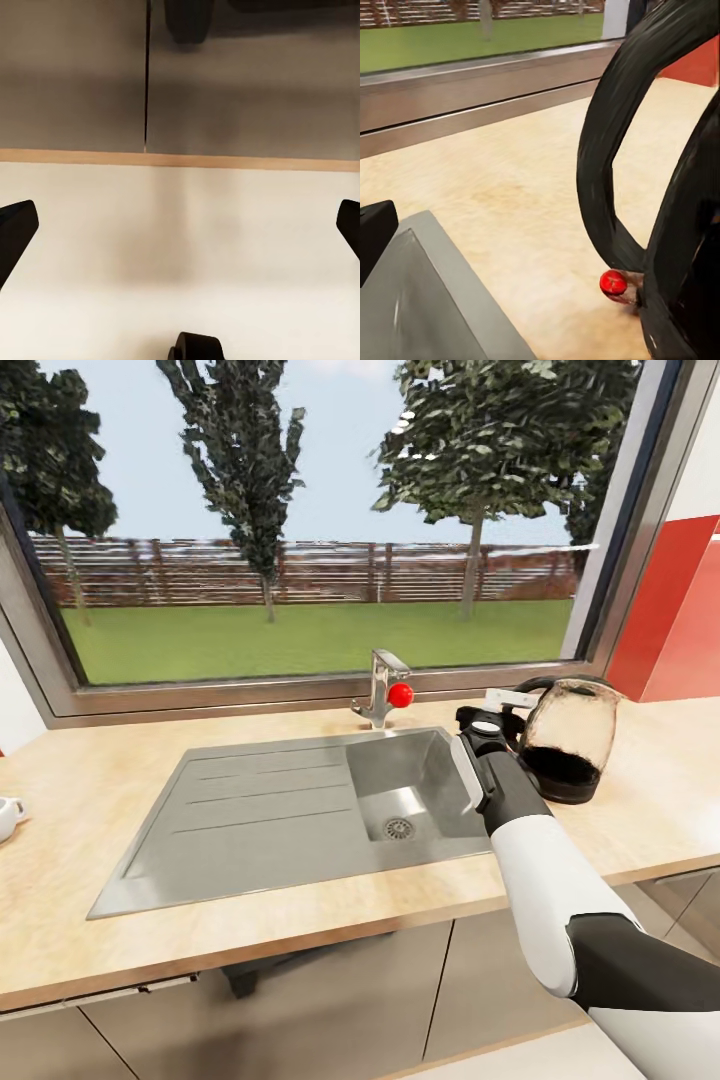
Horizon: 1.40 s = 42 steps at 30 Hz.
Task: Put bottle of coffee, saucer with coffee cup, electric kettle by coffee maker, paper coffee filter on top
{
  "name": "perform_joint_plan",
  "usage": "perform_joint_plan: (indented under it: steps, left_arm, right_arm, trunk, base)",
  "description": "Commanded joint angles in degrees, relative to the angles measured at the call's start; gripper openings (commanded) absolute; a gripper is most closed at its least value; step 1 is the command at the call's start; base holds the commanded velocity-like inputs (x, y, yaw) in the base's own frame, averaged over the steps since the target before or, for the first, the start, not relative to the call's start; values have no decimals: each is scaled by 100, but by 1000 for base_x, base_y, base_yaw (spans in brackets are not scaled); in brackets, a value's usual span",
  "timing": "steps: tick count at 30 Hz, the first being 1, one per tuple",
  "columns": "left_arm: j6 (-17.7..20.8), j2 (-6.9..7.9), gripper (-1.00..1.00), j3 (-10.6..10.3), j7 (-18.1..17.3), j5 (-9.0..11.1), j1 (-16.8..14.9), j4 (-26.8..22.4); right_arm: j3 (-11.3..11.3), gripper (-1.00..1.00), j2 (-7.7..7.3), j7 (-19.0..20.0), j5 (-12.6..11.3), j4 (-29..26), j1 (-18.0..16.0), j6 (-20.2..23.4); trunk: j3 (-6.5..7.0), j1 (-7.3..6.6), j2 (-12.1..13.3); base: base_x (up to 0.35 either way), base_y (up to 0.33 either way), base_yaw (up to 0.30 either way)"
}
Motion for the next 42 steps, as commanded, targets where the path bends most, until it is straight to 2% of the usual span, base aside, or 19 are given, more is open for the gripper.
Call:
perform_joint_plan:
  steps: [1,42]
  left_arm:
    - [-6,4,100,-17,-22,60,1,-7]
    - [0,4,100,-17,-22,60,1,-5]
  right_arm:
    - [-5,100,4,-48,2,-8,-3,36]
    - [-19,100,-1,-102,11,-8,-3,36]
  trunk:
    - [-5,0,-3]
    - [-5,0,-3]
  base:
    - [8,0,0]
    - [40,10,0]
